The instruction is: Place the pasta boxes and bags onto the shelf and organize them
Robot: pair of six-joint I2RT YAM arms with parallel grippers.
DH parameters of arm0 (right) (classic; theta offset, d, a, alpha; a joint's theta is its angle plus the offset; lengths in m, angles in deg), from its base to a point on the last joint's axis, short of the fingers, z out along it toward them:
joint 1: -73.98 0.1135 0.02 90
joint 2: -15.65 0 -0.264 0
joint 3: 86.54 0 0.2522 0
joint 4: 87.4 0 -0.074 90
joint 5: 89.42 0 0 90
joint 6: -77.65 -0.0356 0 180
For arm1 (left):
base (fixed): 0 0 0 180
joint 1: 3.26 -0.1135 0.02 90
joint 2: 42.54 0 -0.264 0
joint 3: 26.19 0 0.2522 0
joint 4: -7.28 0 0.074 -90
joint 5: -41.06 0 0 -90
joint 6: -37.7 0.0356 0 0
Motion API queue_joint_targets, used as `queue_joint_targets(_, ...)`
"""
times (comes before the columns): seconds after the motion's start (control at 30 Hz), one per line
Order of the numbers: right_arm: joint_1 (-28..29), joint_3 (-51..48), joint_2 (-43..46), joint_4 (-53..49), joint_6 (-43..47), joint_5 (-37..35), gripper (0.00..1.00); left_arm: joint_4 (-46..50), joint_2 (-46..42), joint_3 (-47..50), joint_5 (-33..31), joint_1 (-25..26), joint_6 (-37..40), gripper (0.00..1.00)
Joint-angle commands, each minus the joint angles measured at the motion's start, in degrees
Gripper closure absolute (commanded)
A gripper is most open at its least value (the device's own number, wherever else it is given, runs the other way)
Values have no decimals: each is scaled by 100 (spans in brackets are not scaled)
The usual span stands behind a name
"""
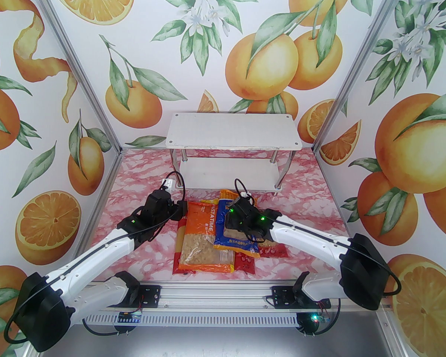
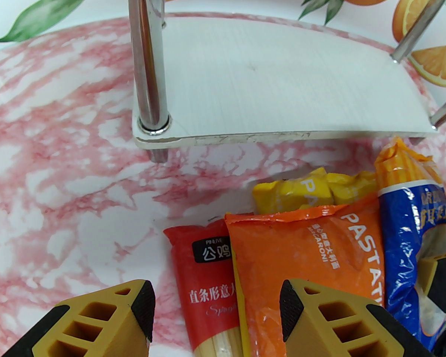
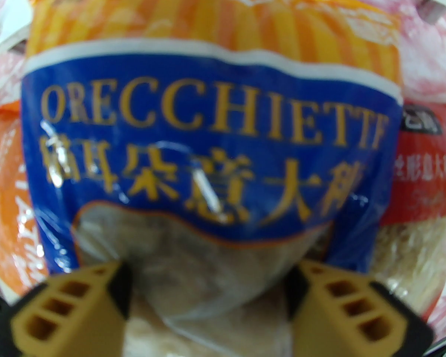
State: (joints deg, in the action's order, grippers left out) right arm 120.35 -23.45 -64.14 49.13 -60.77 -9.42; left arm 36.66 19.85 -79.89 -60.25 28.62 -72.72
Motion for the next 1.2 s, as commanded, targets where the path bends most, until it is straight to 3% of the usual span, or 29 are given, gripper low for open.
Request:
queue_joint_targets(0.0,41,-343,-5,-300,76,636,49,-100,70,-280,85,-41,76,40)
queue_joint_targets(0.07,39,-345,149,-363,102,567,66,-111,96,-312,102,-41,74,41)
queue_joint_targets(0.13,39,-319,301,-443,114,419,97,-129,131,-338,110,-46,65,42)
queue_joint_targets(0.17,39,-303,373,-465,137,363,100,-142,142,-355,119,-50,61,42)
queue_joint_targets(0.6,22,359,1692,-620,1595,-823,100,-55,151,-487,65,-57,57,44)
queue_joint_targets(0.8,15,1018,2234,-1158,2282,-1397,100,-6,151,-541,49,-68,82,44)
queue_joint_targets(1.17,24,2387,3081,-2104,2749,-1568,100,55,338,-873,76,-75,215,44)
